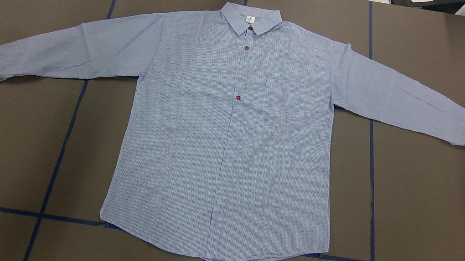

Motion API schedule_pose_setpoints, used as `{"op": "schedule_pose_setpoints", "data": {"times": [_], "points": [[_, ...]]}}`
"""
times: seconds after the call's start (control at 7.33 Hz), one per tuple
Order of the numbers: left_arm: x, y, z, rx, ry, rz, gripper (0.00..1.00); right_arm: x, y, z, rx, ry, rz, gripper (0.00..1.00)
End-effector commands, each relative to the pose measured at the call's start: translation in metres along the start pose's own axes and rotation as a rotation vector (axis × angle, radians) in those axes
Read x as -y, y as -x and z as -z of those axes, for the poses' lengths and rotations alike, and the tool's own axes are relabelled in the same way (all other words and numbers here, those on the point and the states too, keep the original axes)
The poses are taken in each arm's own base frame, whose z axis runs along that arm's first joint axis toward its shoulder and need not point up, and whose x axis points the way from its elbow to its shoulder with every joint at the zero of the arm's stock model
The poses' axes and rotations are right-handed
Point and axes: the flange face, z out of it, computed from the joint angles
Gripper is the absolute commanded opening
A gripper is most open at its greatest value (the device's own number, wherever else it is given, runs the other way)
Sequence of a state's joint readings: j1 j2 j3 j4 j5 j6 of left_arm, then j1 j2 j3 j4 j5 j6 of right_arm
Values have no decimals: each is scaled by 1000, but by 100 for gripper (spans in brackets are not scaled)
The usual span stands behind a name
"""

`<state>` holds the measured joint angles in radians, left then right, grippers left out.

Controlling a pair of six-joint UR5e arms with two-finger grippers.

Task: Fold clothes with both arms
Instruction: 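Move the right gripper down to the cuff of the nearby sleeve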

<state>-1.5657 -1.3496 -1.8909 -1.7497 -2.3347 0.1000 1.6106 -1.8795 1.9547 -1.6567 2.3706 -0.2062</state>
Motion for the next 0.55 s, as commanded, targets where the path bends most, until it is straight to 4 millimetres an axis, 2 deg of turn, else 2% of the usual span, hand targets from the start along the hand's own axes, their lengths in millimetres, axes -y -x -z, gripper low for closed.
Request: {"op": "schedule_pose_setpoints", "data": {"times": [0.0, 0.14, 0.27, 0.41], "points": [[-3, 10, -9, -8, -23, -21, 100, 40, 16, 23, -10, -60, 62, 100], [6, 3, -2, -21, -86, -75, 100, 60, 27, 36, -7, -92, 91, 100], [39, -1, 9, 2, -213, -191, 100, 79, 38, 51, -16, -126, 127, 100], [82, -11, 25, 18, -354, -327, 100, 93, 52, 67, -24, -160, 156, 100]]}}
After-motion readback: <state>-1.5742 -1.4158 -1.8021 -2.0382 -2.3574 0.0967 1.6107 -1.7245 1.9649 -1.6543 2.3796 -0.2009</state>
